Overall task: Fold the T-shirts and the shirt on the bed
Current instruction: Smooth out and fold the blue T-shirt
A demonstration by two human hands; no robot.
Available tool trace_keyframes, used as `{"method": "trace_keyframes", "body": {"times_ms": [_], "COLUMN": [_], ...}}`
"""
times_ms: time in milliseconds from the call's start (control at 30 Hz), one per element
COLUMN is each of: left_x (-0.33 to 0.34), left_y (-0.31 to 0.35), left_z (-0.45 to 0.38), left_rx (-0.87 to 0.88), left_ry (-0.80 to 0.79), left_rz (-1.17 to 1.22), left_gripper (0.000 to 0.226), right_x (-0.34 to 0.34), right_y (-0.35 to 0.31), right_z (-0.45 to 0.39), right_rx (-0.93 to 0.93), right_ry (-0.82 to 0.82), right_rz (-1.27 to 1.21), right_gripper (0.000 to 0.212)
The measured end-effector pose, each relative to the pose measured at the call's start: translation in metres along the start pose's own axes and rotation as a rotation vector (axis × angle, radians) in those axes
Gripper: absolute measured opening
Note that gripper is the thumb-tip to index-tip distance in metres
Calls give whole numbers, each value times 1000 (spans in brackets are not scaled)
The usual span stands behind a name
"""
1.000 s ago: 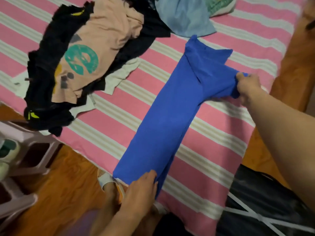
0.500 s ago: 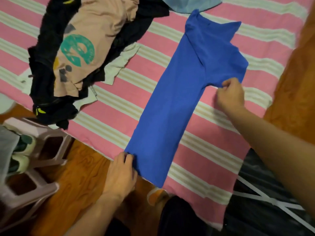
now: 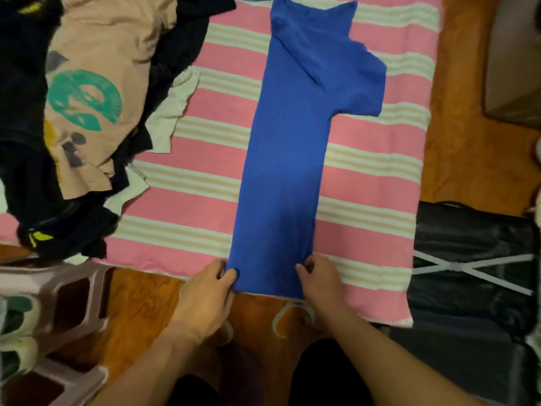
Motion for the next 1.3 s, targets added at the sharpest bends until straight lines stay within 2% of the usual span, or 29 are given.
{"method": "trace_keyframes", "body": {"times_ms": [100,233,300,367,500,567,633,667,733,833,933,967,1000,1033,1133,1200,1233,1300], "left_x": [2,6,3,4,14,7,7,12,21,18,10,4,-5,-16,-65,-90,-94,-86], "left_y": [-5,-5,-3,-3,-6,-1,4,0,-2,7,16,20,28,37,66,74,74,73], "left_z": [1,-3,-7,-8,-3,-6,-10,-15,-18,-22,-31,-43,-61,-85,-165,-205,-220,-243], "left_rx": [-123,-211,-180,-101,110,160,174,114,70,138,179,161,134,107,53,-24,-68,-113], "left_ry": [75,9,24,25,-64,-97,-169,-206,-308,-444,-799,-861,-844,-759,-267,-19,37,46], "left_rz": [83,24,-32,-29,-110,-214,-315,-358,-388,-426,-408,-362,-287,-193,63,196,240,235], "left_gripper": [36,32,28,19,43,40,14,7,19,24,29,30,32,32,19,17,21,38], "right_x": [1,7,11,12,12,15,17,16,15,10,5,-3,-16,-34,-107,-152,-170,-201], "right_y": [-2,13,21,30,36,35,33,31,29,26,18,12,4,-6,-45,-73,-87,-108], "right_z": [4,15,20,24,25,25,25,24,21,15,-2,-13,-30,-52,-133,-187,-212,-258], "right_rx": [74,202,261,319,330,305,290,279,256,241,190,172,161,154,114,64,51,58], "right_ry": [79,142,139,140,178,183,196,194,165,40,-189,-240,-237,-192,64,196,247,331], "right_rz": [18,-34,-66,-100,-120,-64,2,42,128,287,461,497,500,458,263,157,105,11], "right_gripper": [24,15,9,14,19,19,18,18,18,19,24,24,20,14,13,16,19,29]}}
Point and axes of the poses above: each hand's wrist, its own z-axis away from the middle knuckle, its own x-axis out of the palm, y = z × x, the point moved 7 cm from there along -z, towards the middle knuckle, and after that the axes turned 11 degrees about y, right-handed, at the moved point
